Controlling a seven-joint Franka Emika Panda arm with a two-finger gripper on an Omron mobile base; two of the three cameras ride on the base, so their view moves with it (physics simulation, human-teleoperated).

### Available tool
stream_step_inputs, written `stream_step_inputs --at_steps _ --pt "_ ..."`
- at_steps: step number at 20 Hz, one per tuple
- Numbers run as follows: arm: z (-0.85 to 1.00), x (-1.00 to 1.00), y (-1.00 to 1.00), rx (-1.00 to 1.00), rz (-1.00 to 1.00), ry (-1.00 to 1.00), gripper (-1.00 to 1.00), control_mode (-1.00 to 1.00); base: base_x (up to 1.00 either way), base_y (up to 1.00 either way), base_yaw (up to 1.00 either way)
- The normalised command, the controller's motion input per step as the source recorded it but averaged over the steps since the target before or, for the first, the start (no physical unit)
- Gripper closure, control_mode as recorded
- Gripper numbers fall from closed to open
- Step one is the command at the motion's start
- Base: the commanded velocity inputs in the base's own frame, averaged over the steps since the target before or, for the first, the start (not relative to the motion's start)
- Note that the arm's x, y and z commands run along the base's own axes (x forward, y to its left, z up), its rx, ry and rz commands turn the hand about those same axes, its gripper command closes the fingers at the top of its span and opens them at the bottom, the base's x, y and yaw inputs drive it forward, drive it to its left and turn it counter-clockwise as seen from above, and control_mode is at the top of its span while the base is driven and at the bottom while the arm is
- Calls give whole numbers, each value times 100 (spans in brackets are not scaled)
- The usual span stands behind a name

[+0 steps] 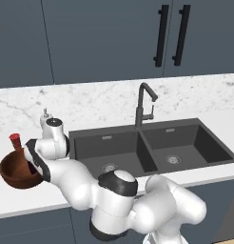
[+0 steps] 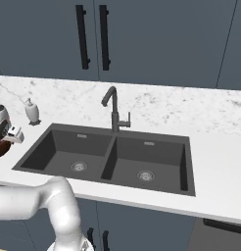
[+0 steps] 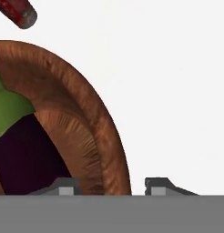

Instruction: Pick the eggplant from the sink and place it in the bowl. Then pick the bowl and place it in the microwave. Then close the microwave door and press the start button.

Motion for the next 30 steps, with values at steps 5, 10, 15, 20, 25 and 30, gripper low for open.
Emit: stream_step_inputs --at_steps 5,10,15,20,25,30 --pt "-16 0 8 0 0 6 100 -100 0 0 0" --pt "4 -17 -1 0 -2 3 100 -100 0 0 0" --pt "45 -47 -14 0 -8 -1 100 -100 0 0 0" --pt "46 -59 -17 0 -8 -7 100 -100 0 0 0" --pt "38 -56 -36 0 -12 -3 100 -100 0 0 0" --pt "51 -54 -67 0 -18 -1 100 -100 0 0 0"
